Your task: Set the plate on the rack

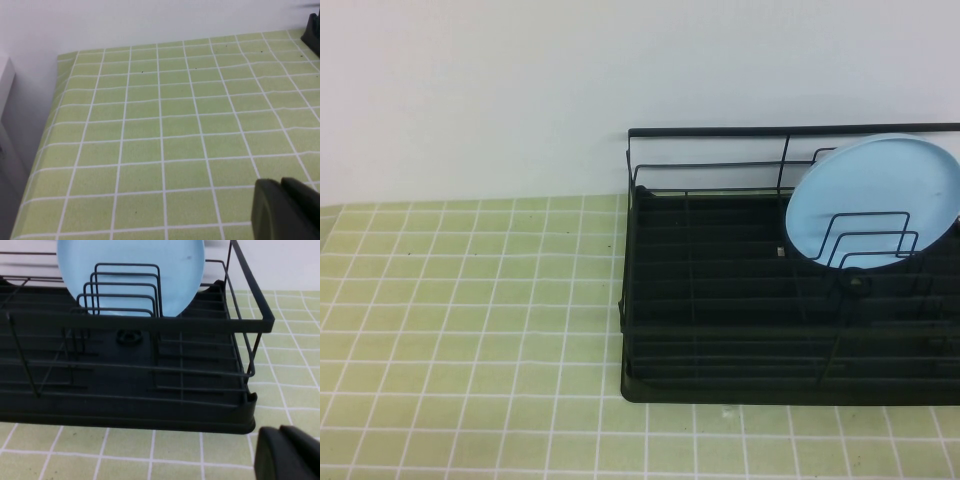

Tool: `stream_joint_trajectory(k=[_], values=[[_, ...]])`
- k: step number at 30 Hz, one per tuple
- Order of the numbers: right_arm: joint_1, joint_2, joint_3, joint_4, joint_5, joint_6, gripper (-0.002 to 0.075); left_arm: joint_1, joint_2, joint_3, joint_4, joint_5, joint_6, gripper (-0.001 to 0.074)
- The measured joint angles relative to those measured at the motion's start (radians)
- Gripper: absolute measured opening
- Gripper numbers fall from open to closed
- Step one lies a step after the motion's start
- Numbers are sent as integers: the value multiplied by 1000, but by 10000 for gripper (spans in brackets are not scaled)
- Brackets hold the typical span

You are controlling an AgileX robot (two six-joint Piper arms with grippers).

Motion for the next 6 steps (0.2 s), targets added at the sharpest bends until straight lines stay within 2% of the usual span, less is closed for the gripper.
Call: stream_joint_trajectory(k=[6], values=[[0,2,0,0,6,0,-1,0,-2,0,0,0,0,0]])
